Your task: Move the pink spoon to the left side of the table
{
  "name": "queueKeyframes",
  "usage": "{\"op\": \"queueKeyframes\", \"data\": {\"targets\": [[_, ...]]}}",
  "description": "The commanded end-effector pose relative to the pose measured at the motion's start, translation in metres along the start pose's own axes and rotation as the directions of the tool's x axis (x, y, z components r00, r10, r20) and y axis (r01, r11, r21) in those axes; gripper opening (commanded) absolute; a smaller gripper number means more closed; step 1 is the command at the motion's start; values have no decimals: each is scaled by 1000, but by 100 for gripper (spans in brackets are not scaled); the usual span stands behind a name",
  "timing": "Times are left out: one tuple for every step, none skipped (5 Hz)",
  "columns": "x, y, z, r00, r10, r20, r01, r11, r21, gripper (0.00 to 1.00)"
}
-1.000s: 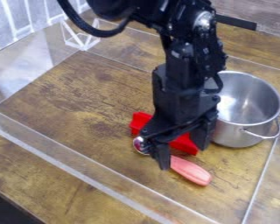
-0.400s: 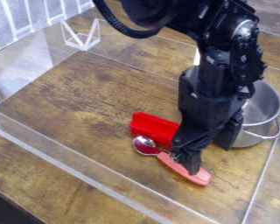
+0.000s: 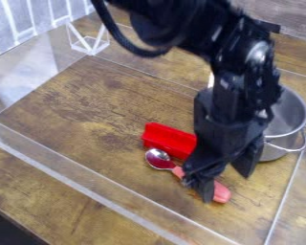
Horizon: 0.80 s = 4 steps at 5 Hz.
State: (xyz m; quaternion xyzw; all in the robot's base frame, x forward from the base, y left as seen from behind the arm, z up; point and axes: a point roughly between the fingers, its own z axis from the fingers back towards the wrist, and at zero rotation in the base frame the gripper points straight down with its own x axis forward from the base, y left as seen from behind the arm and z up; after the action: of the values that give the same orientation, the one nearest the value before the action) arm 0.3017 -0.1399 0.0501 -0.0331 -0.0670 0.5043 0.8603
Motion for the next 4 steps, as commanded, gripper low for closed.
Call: {"op": "queueKeyframes", "data": {"targets": [[1,-9,-4,1000,9,-4,-9,999,-39,100],[1,-14,-7,1000,13,-1,-13,999,-40,0],[16,-4,-5,1000,-20,10,20,999,-37,0],[35,7,0,998,-48,30,50,998,-40,0]]}}
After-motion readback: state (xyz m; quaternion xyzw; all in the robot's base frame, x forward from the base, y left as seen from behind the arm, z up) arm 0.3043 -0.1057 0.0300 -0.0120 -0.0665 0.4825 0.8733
